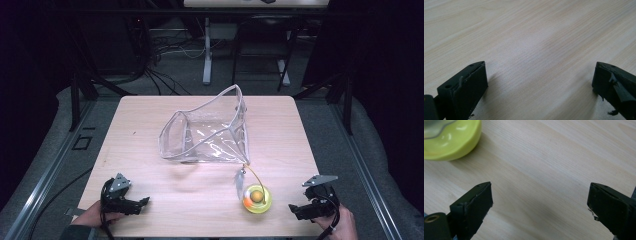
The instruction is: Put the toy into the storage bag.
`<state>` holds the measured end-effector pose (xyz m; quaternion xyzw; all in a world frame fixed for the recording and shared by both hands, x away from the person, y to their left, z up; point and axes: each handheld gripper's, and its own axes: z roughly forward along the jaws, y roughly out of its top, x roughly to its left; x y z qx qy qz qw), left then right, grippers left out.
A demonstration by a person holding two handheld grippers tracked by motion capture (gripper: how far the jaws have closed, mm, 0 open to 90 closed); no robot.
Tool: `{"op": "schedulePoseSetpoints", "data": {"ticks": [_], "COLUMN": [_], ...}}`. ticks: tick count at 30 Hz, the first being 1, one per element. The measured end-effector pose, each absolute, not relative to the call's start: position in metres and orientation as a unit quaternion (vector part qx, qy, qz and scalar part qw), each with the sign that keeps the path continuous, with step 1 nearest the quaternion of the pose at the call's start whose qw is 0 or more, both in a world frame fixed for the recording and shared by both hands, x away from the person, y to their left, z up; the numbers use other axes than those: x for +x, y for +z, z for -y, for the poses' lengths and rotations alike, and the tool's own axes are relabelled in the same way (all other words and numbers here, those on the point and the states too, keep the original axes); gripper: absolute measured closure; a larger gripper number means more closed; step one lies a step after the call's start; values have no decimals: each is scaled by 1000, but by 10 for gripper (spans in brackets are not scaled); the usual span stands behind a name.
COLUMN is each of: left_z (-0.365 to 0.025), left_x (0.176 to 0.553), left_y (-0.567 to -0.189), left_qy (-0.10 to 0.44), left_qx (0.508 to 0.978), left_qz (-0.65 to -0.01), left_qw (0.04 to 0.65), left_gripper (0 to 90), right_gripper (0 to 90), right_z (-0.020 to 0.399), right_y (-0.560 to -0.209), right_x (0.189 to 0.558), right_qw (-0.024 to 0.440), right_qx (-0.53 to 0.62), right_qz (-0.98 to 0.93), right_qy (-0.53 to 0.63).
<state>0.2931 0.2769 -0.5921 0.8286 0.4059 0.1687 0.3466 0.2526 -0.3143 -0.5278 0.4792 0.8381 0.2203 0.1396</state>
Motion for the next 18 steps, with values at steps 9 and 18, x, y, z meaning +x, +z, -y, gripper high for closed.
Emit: {"op": "schedulePoseSetpoints", "data": {"ticks": [9,18], "left_z": [-277,-277], "left_x": [293,293], "left_y": [-592,-592], "left_qy": [169,169], "left_qx": [828,829], "left_qz": [-406,-405], "left_qw": [347,347], "left_gripper": [0,0], "right_gripper": [55,54], "right_z": [304,291], "right_y": [-518,-504], "right_x": [249,245], "right_qw": [135,142], "right_qx": [464,440], "right_qz": [-841,-845], "right_qy": [244,270]}}
